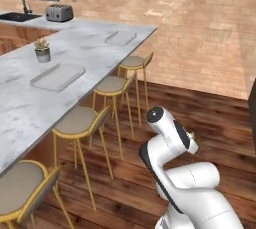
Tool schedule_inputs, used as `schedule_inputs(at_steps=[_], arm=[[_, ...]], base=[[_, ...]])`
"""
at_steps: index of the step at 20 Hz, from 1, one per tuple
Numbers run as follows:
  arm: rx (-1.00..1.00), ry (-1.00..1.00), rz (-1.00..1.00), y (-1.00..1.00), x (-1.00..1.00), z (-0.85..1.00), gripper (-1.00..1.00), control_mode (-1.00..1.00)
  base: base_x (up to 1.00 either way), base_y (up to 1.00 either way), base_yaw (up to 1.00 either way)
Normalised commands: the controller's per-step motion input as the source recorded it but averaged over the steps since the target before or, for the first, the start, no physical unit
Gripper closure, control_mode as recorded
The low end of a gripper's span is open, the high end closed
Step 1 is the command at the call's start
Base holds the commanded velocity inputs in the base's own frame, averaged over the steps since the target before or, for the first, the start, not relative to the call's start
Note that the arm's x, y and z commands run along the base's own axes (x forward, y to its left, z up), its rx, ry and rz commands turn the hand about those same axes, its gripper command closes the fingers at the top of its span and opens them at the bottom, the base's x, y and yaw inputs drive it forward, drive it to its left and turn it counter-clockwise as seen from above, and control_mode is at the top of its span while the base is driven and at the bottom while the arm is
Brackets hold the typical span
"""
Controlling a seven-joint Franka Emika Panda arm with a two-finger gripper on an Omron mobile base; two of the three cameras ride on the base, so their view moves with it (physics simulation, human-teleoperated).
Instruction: Place the cold items (peach and lemon wedge) from the fridge in one tupperware on the dining counter. Place the warm items (kebab skewer and hot dog) in the stove area in another tupperware.
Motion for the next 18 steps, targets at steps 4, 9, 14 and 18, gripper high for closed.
schedule_inputs(at_steps=[4,9,14,18], arm=[[0.0,0.0,0.0,0.0,0.0,0.0,1.0,1.0],[0.0,0.0,0.0,0.0,0.0,0.0,1.0,1.0],[0.0,0.0,0.0,0.0,0.0,0.0,1.0,1.0],[0.0,0.0,0.0,0.0,0.0,0.0,1.0,1.0]], base=[[0.99,-1.0,0.16],[1.0,-1.0,0.18],[1.0,-1.0,0.2],[1.0,-1.0,0.21]])
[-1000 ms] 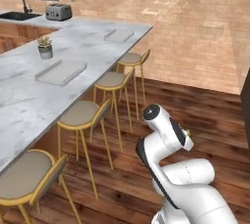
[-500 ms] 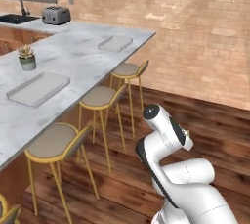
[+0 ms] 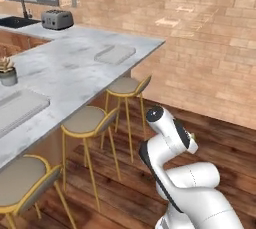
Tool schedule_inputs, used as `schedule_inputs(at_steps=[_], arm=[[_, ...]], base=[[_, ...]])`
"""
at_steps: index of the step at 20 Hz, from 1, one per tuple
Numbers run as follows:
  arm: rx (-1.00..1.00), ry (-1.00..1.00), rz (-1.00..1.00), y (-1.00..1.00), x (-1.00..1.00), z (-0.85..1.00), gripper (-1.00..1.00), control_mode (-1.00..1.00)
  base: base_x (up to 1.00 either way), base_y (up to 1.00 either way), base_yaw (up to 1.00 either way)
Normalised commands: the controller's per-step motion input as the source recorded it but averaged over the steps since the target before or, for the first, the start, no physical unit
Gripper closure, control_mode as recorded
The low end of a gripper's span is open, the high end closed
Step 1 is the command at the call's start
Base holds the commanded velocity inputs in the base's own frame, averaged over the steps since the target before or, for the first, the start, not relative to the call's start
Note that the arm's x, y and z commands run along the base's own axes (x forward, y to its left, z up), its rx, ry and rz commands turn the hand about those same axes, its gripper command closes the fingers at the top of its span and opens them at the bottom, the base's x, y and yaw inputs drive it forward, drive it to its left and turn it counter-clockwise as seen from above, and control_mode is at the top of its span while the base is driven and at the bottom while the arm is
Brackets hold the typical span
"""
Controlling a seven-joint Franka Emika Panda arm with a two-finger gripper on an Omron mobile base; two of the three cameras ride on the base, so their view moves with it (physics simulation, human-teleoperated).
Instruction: Place the cold items (peach and lemon wedge) from the fridge in one tupperware on the dining counter. Place the warm items (kebab skewer and hot dog) in the stove area in another tupperware.
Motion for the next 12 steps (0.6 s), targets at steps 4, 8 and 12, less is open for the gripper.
schedule_inputs(at_steps=[4,8,12], arm=[[0.0,0.0,0.0,0.0,0.0,0.0,1.0,1.0],[0.0,0.0,0.0,0.0,0.0,0.0,1.0,1.0],[0.0,0.0,0.0,0.0,0.0,0.0,1.0,1.0]], base=[[0.98,-1.0,0.21],[0.94,-1.0,0.22],[0.85,-1.0,0.26]])
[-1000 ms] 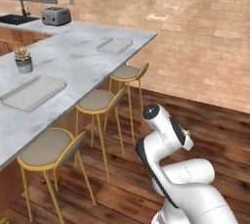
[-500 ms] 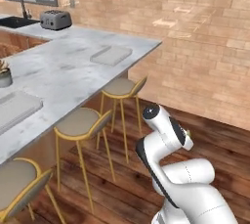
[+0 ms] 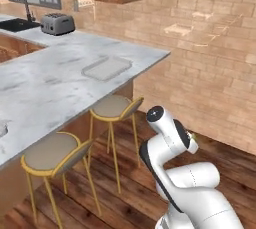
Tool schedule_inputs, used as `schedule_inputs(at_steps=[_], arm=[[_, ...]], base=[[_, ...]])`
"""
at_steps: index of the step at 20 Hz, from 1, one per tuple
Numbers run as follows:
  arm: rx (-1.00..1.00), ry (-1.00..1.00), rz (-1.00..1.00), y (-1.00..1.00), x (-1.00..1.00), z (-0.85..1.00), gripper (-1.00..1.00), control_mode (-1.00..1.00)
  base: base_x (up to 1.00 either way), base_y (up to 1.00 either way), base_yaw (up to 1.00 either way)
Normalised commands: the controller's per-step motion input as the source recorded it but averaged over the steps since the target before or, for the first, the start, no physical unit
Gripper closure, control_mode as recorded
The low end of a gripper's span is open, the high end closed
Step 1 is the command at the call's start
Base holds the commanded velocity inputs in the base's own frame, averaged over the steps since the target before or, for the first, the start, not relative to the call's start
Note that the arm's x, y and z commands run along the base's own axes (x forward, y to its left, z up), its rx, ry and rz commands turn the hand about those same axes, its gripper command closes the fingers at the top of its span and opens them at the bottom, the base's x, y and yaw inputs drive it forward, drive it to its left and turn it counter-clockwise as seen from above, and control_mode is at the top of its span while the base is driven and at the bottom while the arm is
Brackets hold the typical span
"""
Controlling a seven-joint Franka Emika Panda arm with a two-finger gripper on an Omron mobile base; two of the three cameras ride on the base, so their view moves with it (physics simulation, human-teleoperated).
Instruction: Place the cold items (peach and lemon wedge) from the fridge in one tupperware on the dining counter. Place the warm items (kebab skewer and hot dog) in the stove area in another tupperware.
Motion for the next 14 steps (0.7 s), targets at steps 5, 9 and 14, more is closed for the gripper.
schedule_inputs(at_steps=[5,9,14], arm=[[0.0,0.0,0.0,0.0,0.0,0.0,1.0,1.0],[0.0,0.0,0.0,0.0,0.0,0.0,1.0,1.0],[0.0,0.0,0.0,0.0,0.0,0.0,1.0,1.0]], base=[[0.85,-1.0,0.28],[0.79,-1.0,0.33],[0.82,-0.97,0.38]])
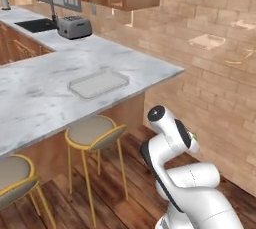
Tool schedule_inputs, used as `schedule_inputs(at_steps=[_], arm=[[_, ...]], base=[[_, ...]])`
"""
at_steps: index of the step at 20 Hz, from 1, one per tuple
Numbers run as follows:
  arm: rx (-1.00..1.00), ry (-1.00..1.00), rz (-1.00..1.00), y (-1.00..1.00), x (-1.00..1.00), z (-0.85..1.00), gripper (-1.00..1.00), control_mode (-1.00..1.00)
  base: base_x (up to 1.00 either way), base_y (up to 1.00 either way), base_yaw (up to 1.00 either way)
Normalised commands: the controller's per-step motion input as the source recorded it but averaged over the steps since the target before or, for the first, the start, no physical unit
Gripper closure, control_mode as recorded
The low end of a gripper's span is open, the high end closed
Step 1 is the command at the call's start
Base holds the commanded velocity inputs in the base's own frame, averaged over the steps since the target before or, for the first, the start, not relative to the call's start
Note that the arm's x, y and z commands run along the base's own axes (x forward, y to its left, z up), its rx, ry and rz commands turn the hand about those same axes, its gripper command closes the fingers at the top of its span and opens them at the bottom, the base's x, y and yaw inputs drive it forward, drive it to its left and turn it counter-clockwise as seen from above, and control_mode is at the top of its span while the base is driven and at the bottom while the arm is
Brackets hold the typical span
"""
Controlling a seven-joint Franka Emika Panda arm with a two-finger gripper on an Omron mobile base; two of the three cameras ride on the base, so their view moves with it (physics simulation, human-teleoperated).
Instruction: Place the cold items (peach and lemon wedge) from the fridge in one tupperware on the dining counter. Place the warm items (kebab skewer and hot dog) in the stove area in another tupperware.
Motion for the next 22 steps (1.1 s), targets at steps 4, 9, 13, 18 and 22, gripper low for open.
schedule_inputs(at_steps=[4,9,13,18,22], arm=[[0.0,0.0,0.0,0.0,0.0,0.0,1.0,1.0],[0.0,0.0,0.0,0.0,0.0,0.0,1.0,1.0],[0.0,0.0,0.0,0.0,0.0,0.0,1.0,1.0],[0.0,0.0,0.0,0.0,0.0,0.0,1.0,1.0],[0.0,0.0,0.0,0.0,0.0,0.0,1.0,1.0]], base=[[0.9,-0.88,0.39],[0.96,-0.72,0.33],[0.89,-0.56,0.26],[0.52,-0.31,0.24],[0.09,-0.2,0.36]])
